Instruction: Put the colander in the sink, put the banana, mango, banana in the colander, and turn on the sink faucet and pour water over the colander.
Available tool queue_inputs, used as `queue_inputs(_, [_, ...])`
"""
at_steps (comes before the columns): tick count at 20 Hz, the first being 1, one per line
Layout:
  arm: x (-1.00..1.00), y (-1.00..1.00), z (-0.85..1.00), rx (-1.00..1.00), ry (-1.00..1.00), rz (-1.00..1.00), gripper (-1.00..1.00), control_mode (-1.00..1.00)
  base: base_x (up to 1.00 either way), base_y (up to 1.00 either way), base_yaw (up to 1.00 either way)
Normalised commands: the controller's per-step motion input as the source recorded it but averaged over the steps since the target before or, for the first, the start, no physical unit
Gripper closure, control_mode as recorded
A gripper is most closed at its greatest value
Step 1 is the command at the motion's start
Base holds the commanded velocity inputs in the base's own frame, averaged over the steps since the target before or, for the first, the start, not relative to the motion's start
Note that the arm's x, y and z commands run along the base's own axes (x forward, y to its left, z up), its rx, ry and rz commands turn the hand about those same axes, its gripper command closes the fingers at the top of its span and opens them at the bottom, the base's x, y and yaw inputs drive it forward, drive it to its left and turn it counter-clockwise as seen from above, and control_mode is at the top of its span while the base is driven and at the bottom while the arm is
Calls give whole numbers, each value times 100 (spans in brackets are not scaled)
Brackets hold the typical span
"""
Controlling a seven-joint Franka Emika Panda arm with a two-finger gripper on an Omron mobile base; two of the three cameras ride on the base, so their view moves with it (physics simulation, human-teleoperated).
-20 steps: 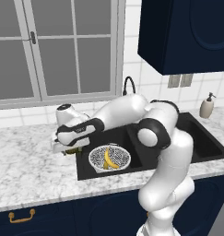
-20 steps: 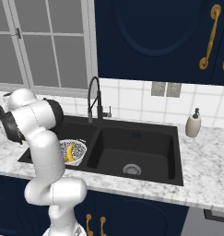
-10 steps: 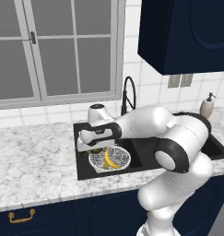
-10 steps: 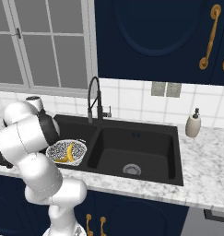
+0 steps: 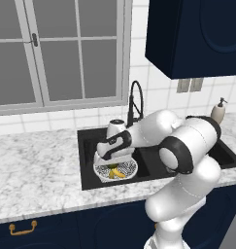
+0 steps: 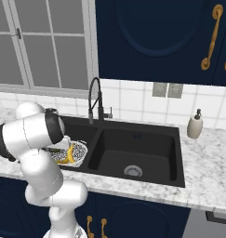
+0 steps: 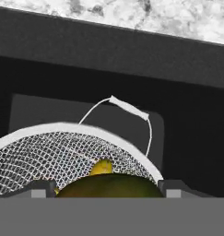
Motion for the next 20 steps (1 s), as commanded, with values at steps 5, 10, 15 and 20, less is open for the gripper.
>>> queue_inputs(5, [55, -1, -40, -5, 5, -3, 100, -100, 0, 0, 0])
queue_inputs(10, [44, 1, -44, -8, 5, -8, 100, -100, 0, 0, 0])
queue_inputs(15, [40, 0, -54, -9, 4, -5, 100, -100, 0, 0, 0])
queue_inputs(20, [25, 0, -54, -7, 0, -1, -100, -100, 0, 0, 0])
